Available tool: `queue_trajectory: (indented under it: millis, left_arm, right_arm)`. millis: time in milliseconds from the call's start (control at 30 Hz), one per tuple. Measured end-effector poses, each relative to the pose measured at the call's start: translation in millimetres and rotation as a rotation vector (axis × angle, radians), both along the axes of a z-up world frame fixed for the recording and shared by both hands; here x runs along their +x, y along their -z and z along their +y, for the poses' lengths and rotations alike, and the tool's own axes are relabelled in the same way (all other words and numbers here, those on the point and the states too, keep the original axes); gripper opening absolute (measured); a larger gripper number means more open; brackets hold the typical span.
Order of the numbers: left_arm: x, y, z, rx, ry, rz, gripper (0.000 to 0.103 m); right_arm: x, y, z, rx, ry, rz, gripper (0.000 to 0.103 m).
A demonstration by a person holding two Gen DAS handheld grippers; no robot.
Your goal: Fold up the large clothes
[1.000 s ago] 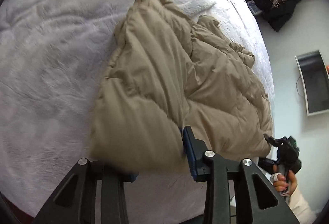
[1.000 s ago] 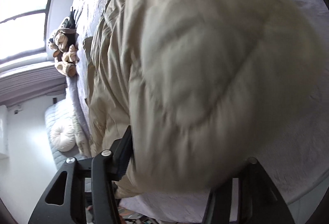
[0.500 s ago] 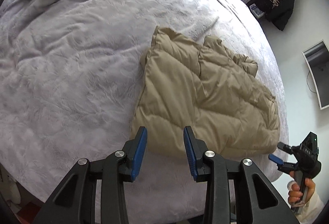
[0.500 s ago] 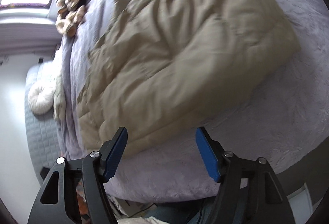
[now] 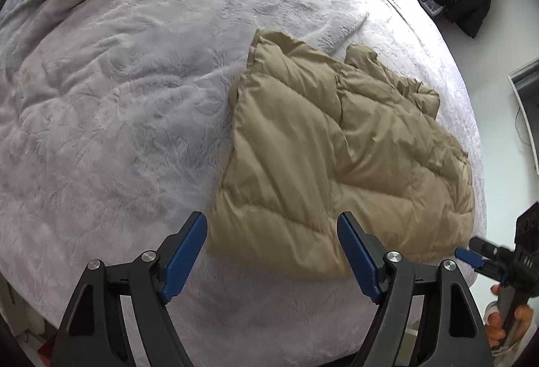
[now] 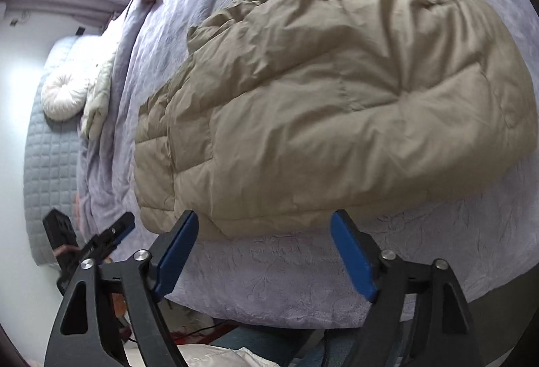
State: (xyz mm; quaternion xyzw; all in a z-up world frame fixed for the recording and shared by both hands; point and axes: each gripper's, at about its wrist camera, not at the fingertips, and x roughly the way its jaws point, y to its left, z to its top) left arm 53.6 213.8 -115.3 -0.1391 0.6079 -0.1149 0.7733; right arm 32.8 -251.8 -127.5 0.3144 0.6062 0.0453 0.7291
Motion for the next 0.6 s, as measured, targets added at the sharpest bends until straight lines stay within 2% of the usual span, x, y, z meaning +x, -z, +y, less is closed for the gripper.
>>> queue_trajectory:
  millis: [167, 300, 433, 600]
  left_arm:
    - [37, 20, 7, -0.051, 0.036, 0.041, 0.08]
    - [71, 57, 12, -0.143, 0.08, 0.128, 0.08]
    - [99, 100, 11, -0.308, 0.159, 0.238, 0.08]
    - [116, 135, -2, -0.426, 0.235, 0.314, 0.08]
  right_arm:
    - [5, 2, 11, -0.051, -0.034, 0.01, 0.084]
    - [6, 9, 14, -0.059, -0.041, 0.029, 0.084]
    - [7, 21, 17, -0.06, -0.033, 0.053, 0.084]
    - [11, 32, 20, -0.076, -0.036, 0.069, 0.084]
